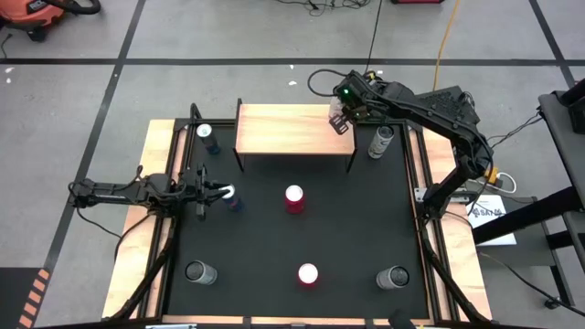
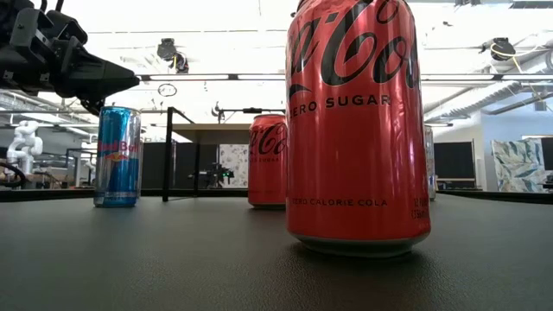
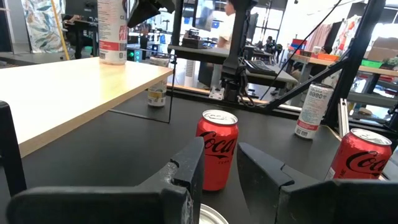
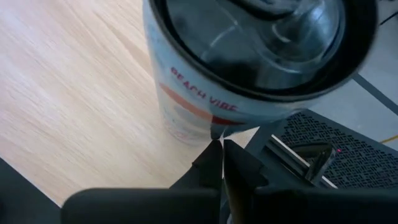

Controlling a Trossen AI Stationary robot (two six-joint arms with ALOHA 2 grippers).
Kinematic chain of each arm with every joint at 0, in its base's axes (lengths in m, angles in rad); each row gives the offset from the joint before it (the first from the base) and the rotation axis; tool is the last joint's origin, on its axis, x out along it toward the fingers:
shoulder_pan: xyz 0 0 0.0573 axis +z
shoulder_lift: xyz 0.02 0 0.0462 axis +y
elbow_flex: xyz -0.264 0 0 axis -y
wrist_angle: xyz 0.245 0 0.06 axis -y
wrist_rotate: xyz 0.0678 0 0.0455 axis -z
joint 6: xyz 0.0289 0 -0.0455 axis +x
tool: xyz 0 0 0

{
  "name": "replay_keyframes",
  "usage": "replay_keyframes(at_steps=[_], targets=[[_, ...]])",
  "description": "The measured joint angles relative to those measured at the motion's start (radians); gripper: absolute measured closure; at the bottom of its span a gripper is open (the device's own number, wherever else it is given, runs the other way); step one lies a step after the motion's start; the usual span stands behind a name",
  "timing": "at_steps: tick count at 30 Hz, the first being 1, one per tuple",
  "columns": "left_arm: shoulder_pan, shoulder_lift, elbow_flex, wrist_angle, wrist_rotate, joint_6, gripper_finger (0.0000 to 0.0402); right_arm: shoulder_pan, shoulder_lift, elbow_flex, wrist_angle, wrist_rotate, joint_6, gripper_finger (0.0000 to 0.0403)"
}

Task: Place canned beverage on shelf
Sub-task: Put the top white pink soda can on the shelf

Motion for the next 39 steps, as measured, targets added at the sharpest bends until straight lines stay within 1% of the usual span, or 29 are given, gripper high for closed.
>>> replay_keyframes(at_steps=[5,11,18,20,28,30,39], targets=[[0.0,0.0,0.0,0.0,0.0,0.0,0.0301,0.0,0.001,0.0,-0.015,0.0,0.0,0.0403],[0.0,0.0,0.0,0.0,0.0,0.0,0.0301,0.025,0.001,0.0,-0.084,-0.003,0.024,0.0403],[0.0,0.0,0.0,0.0,0.0,0.0,0.0301,0.054,0.001,0.0,-0.048,-0.004,0.026,0.0403],[0.0,0.0,0.0,0.0,0.0,0.0,0.0301,0.054,0.001,0.0,-0.04,-0.026,0.027,0.0403],[0.0,0.0,0.0,0.0,0.0,0.0,0.0301,0.054,0.001,0.0,0.008,-0.032,0.023,0.0403],[0.0,0.0,0.0,0.0,0.0,0.0,0.0301,0.054,0.001,0.0,0.019,-0.052,0.019,0.0403],[0.0,0.0,0.0,0.0,0.0,-0.001,0.0301,0.053,0.001,0.0,0.061,-0.051,0.006,0.0403]])
